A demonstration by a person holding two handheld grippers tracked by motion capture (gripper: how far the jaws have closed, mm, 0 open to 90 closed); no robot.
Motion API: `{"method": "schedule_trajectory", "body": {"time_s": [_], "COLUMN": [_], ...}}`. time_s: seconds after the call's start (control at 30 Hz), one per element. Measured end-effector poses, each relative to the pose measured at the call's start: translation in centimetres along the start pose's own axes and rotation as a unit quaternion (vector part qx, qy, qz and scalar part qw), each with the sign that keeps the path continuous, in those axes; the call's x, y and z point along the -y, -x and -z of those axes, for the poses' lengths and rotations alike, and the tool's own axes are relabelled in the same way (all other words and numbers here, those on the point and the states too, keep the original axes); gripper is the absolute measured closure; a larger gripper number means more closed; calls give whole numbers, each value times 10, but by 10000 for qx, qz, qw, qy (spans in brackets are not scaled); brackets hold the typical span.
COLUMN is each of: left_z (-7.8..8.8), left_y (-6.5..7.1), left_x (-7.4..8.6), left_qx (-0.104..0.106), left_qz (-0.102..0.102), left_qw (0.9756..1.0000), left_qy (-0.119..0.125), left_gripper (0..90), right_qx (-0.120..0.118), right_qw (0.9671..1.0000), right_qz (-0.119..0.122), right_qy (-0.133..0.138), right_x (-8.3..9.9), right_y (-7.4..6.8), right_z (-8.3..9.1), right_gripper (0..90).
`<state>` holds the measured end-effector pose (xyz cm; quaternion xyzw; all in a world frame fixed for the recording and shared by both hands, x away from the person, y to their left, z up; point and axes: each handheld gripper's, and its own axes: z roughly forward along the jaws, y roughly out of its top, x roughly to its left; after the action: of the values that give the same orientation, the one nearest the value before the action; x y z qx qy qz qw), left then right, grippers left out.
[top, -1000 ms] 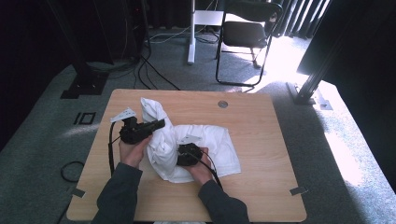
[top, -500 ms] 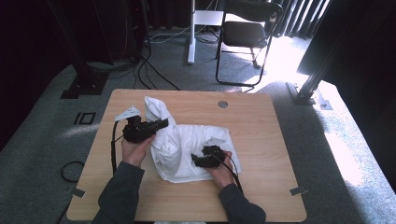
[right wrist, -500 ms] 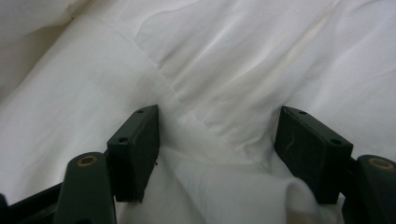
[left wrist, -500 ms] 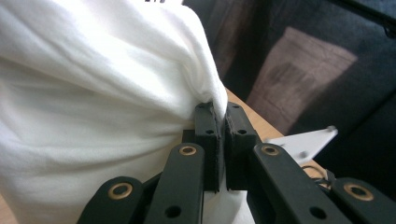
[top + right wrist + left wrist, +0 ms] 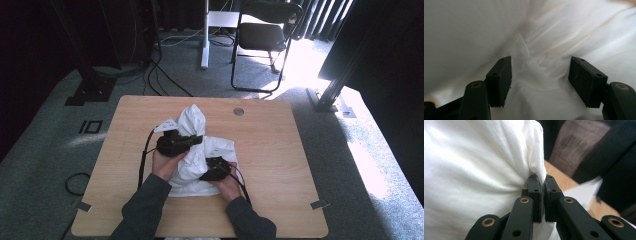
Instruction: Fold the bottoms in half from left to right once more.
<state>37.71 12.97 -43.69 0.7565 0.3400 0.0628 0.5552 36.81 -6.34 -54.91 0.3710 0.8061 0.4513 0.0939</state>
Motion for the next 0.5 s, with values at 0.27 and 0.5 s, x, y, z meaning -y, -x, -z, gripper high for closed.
{"method": "schedule_trajectory", "body": {"time_s": [0.27, 0.5], "left_z": [-27, -64], "left_y": [4, 4], "left_x": [19, 39], "left_qx": [120, 285], "left_qz": [17, 66], "left_qw": [9995, 9965], "left_qy": [-309, -785], "left_gripper": [870, 867], "right_qx": [859, 1347], "right_qw": [9939, 9860], "right_qz": [-467, -825], "right_qy": [504, 527], "right_x": [12, 22], "right_y": [56, 86], "right_z": [75, 100], "right_gripper": [339, 341]}}
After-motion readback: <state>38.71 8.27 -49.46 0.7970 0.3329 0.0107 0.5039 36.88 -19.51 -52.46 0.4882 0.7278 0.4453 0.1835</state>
